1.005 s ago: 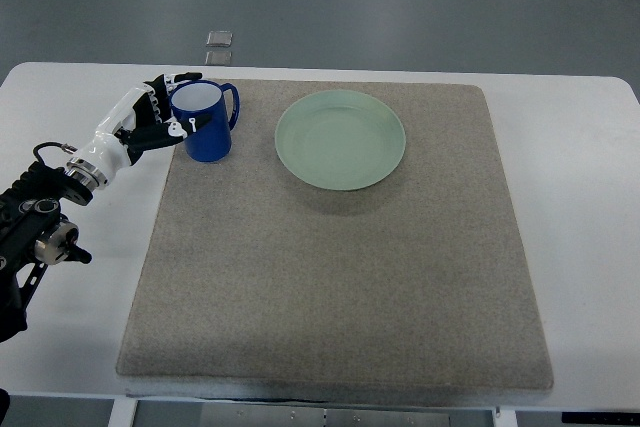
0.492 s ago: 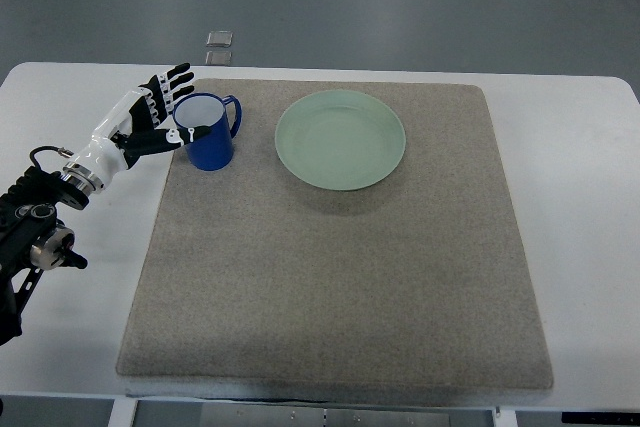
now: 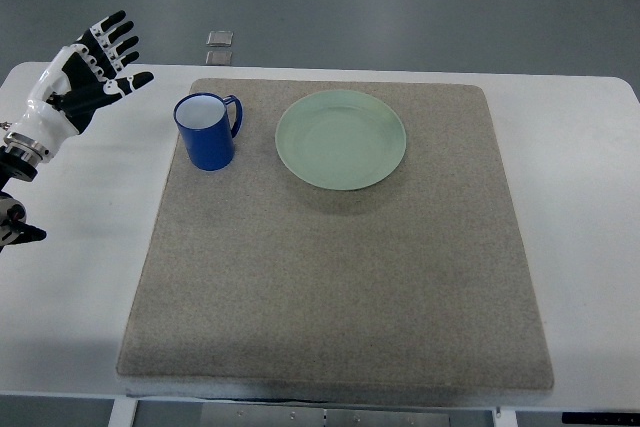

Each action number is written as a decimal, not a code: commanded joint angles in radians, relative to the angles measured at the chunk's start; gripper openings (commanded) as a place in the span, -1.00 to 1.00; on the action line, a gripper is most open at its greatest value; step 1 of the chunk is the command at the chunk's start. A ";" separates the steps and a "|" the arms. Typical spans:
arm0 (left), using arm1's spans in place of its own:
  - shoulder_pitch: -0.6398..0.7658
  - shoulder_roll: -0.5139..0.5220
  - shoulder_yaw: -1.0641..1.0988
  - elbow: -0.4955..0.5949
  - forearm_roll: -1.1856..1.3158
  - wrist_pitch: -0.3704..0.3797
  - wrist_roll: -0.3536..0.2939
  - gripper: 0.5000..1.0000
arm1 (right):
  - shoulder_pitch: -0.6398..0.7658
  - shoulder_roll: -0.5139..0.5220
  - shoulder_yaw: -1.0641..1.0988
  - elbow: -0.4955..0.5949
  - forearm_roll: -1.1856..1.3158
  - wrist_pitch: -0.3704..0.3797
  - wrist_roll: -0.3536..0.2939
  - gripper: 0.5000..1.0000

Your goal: Place cup left of plate with left hand

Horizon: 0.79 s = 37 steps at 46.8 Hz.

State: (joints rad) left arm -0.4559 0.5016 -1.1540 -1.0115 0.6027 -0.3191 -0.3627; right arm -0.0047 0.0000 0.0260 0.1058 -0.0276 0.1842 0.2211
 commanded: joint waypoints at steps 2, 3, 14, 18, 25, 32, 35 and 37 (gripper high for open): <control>-0.043 0.028 0.008 0.014 -0.113 -0.054 0.066 0.99 | 0.000 0.000 0.000 0.000 0.000 0.000 0.000 0.73; -0.050 0.031 0.008 0.016 -0.127 -0.058 0.091 0.99 | 0.000 0.000 0.000 0.000 0.000 0.000 0.000 0.73; -0.150 0.055 0.010 0.040 -0.382 -0.066 0.228 0.99 | 0.000 0.000 0.000 0.000 0.000 0.000 0.000 0.73; -0.187 0.081 0.010 0.071 -0.415 -0.066 0.321 0.99 | 0.000 0.000 0.000 0.000 0.000 0.000 0.001 0.73; -0.201 0.074 0.000 0.105 -0.517 -0.081 0.491 0.99 | 0.000 0.000 0.000 0.000 0.000 0.000 0.001 0.73; -0.190 0.064 0.005 0.139 -0.682 -0.153 0.614 0.99 | 0.000 0.000 0.000 0.000 0.000 0.000 0.000 0.73; -0.185 0.063 0.008 0.139 -0.721 -0.158 0.646 0.99 | 0.000 0.000 0.000 0.000 0.000 0.000 0.000 0.73; -0.185 0.057 0.008 0.139 -0.731 -0.159 0.662 0.99 | 0.000 0.000 0.000 0.000 0.000 0.000 0.000 0.73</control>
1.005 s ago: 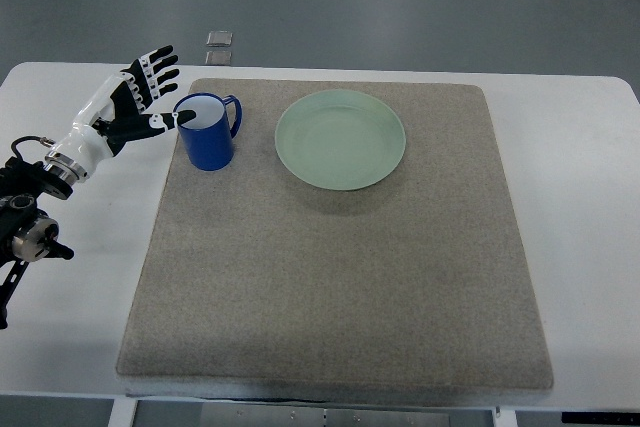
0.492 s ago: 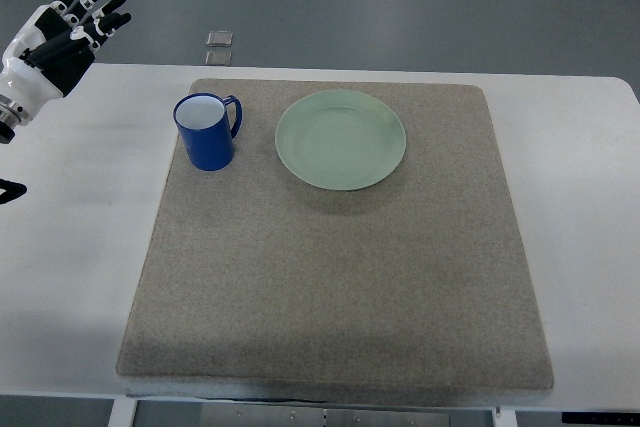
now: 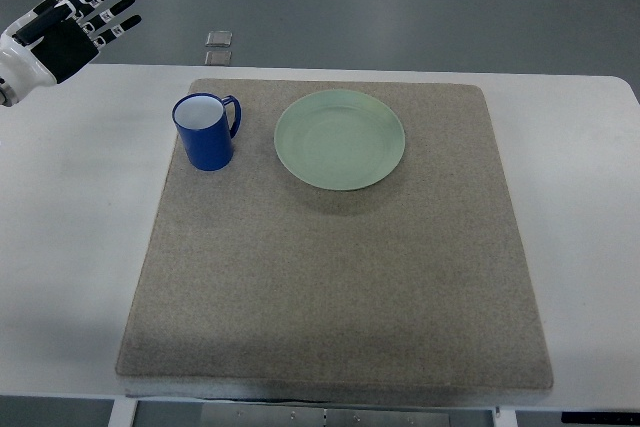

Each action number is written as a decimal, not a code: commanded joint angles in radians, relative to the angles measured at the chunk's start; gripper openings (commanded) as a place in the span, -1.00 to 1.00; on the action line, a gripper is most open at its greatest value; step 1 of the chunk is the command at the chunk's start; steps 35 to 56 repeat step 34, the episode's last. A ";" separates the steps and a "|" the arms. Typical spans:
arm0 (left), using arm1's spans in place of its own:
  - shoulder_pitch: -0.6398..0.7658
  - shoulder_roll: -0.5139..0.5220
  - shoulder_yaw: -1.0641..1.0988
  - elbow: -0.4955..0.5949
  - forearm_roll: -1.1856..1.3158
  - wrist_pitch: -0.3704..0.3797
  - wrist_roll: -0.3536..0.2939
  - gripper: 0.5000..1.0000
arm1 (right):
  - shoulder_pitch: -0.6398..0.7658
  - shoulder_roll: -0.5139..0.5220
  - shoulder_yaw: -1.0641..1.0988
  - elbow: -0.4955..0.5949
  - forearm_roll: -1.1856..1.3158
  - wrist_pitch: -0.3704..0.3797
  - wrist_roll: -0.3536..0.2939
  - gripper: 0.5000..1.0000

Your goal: Place cup left of plate with left hand

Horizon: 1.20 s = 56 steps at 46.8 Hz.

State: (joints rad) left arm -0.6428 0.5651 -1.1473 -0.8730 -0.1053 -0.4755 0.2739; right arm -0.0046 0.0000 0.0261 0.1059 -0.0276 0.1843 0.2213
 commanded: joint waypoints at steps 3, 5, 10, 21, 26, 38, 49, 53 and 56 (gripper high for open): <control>0.002 -0.027 0.000 0.009 -0.024 -0.002 0.037 0.99 | 0.000 0.000 0.000 0.000 0.000 0.000 0.000 0.73; 0.002 -0.039 0.000 0.015 -0.024 -0.002 0.045 0.99 | 0.000 0.000 0.000 0.000 0.000 0.001 0.001 0.73; 0.002 -0.059 0.001 0.022 -0.024 0.006 0.059 0.99 | 0.000 0.000 0.000 0.000 0.000 0.000 0.001 0.73; -0.001 -0.082 0.005 0.060 -0.022 0.009 0.056 0.99 | -0.002 0.000 -0.002 0.002 -0.005 0.003 0.000 0.73; -0.003 -0.085 0.005 0.074 -0.017 0.008 0.056 0.99 | -0.003 0.000 0.000 0.002 -0.003 0.007 0.000 0.73; -0.001 -0.085 0.006 0.075 -0.011 0.008 0.056 0.99 | -0.005 0.000 -0.002 0.014 -0.005 0.017 -0.005 0.73; -0.001 -0.085 0.006 0.075 -0.011 0.008 0.056 0.99 | -0.005 0.000 -0.002 0.014 -0.005 0.017 -0.005 0.73; -0.001 -0.085 0.006 0.075 -0.011 0.008 0.056 0.99 | -0.005 0.000 -0.002 0.014 -0.005 0.017 -0.005 0.73; -0.001 -0.085 0.006 0.075 -0.011 0.008 0.056 0.99 | -0.005 0.000 -0.002 0.014 -0.005 0.017 -0.005 0.73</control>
